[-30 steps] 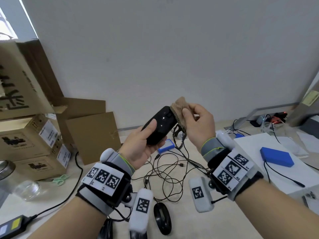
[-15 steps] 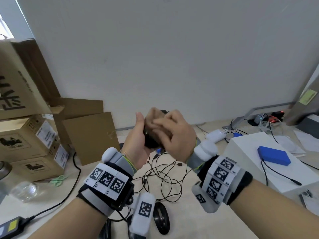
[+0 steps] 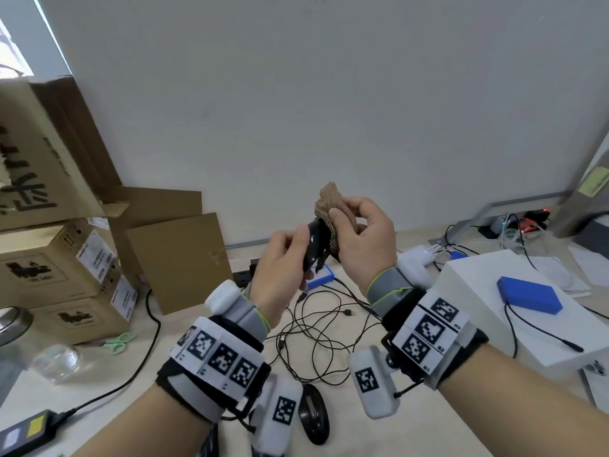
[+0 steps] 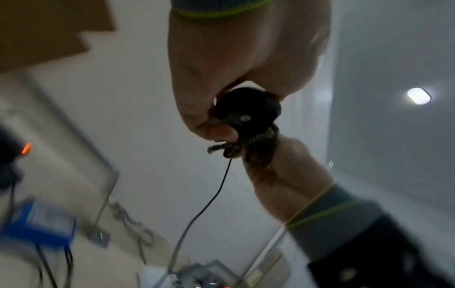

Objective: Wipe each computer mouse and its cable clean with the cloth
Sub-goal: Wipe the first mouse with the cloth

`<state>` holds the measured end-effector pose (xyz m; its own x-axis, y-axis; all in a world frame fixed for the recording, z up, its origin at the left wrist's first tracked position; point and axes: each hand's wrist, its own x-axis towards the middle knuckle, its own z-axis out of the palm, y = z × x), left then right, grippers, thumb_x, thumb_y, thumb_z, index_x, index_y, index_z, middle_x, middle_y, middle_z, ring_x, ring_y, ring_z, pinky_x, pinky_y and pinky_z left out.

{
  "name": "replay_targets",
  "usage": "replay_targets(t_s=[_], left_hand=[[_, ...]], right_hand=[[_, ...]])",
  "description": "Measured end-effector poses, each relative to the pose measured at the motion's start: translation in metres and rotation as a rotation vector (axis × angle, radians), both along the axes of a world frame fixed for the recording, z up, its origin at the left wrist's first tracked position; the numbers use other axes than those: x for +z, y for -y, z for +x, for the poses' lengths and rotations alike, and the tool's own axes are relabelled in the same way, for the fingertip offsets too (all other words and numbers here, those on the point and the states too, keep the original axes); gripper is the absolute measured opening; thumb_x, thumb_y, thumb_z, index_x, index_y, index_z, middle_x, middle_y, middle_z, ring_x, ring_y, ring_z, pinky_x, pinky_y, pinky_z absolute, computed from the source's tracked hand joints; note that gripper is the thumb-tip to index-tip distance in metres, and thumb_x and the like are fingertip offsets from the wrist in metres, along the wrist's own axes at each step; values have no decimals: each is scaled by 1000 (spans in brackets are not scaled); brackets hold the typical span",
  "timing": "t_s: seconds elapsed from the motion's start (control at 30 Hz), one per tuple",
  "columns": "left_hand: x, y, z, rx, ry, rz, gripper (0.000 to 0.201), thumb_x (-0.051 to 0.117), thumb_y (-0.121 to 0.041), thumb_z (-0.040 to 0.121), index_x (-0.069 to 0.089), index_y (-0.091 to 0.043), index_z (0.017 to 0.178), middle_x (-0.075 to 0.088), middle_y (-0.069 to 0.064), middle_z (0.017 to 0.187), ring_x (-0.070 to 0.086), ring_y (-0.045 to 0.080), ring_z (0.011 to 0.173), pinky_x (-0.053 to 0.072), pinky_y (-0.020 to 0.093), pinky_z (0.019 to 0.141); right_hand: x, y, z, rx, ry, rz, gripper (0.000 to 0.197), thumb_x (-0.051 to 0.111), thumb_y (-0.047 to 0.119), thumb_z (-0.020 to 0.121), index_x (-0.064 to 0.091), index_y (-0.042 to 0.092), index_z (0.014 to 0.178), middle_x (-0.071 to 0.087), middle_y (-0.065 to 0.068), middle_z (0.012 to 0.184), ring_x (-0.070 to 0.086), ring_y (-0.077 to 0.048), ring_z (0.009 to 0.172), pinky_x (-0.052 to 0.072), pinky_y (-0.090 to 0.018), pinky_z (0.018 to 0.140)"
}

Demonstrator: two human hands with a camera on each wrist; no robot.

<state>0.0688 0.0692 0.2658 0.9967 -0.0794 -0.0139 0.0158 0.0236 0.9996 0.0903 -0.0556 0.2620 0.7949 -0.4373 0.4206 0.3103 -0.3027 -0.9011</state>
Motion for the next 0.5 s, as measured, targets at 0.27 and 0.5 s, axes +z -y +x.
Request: replay_targets(t_s=[0.27, 0.5], left_hand=[[-16, 0, 14, 31, -140, -33, 77, 28, -82, 81, 65, -28, 121, 69, 5, 118, 67, 20, 100, 55, 40, 82], [-4, -13, 5, -203, -365, -315, 45, 41, -52, 97, 64, -14, 103, 66, 10, 79, 55, 20, 49, 39, 27, 48]], right_hand=[[-7, -13, -32, 200, 129, -379, 13, 64, 23, 82, 71, 15, 89, 61, 2, 84, 51, -3, 77, 39, -11, 72], [6, 10, -13, 93, 15, -59, 8, 64, 27, 86, 66, 29, 78, 66, 12, 74, 59, -7, 67, 52, -30, 69]])
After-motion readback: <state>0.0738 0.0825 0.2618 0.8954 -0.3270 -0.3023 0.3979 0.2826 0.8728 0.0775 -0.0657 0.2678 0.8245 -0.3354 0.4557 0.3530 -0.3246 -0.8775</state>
